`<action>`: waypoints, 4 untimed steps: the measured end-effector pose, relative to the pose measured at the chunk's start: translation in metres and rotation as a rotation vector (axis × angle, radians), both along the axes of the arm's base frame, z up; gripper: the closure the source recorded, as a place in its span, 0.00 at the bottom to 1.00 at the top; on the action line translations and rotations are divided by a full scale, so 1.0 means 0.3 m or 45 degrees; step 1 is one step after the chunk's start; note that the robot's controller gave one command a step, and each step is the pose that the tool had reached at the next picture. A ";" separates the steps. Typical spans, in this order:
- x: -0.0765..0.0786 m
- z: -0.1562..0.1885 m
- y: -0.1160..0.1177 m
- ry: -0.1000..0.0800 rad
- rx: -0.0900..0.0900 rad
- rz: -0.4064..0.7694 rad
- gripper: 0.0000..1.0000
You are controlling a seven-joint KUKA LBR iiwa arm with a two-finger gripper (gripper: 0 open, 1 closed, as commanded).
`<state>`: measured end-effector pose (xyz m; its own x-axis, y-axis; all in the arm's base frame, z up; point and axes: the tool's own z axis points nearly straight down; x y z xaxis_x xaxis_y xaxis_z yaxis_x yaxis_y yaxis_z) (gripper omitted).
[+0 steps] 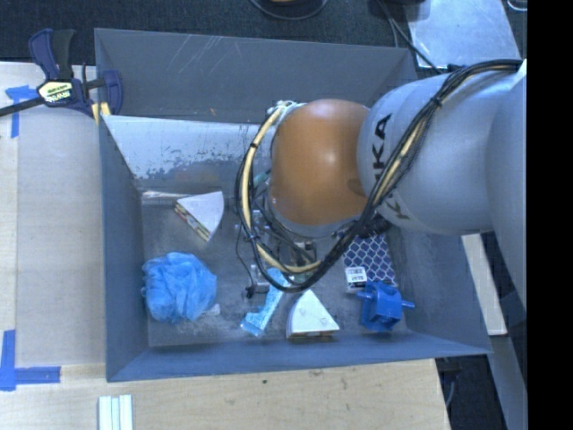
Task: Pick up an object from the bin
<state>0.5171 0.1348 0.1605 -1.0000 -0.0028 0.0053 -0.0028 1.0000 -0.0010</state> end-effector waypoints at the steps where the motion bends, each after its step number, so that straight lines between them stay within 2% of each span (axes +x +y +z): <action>1: 0.005 0.016 -0.002 -0.010 0.002 -0.005 0.00; 2: 0.053 -0.298 -0.159 0.005 0.003 0.540 0.00; 3: -0.007 -0.056 -0.157 -0.011 0.003 0.483 0.00; 4: 0.003 -0.203 -0.132 0.007 0.008 1.075 0.00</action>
Offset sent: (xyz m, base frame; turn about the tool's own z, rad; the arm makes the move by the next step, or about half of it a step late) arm 0.0153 -0.0473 -0.0905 -0.4268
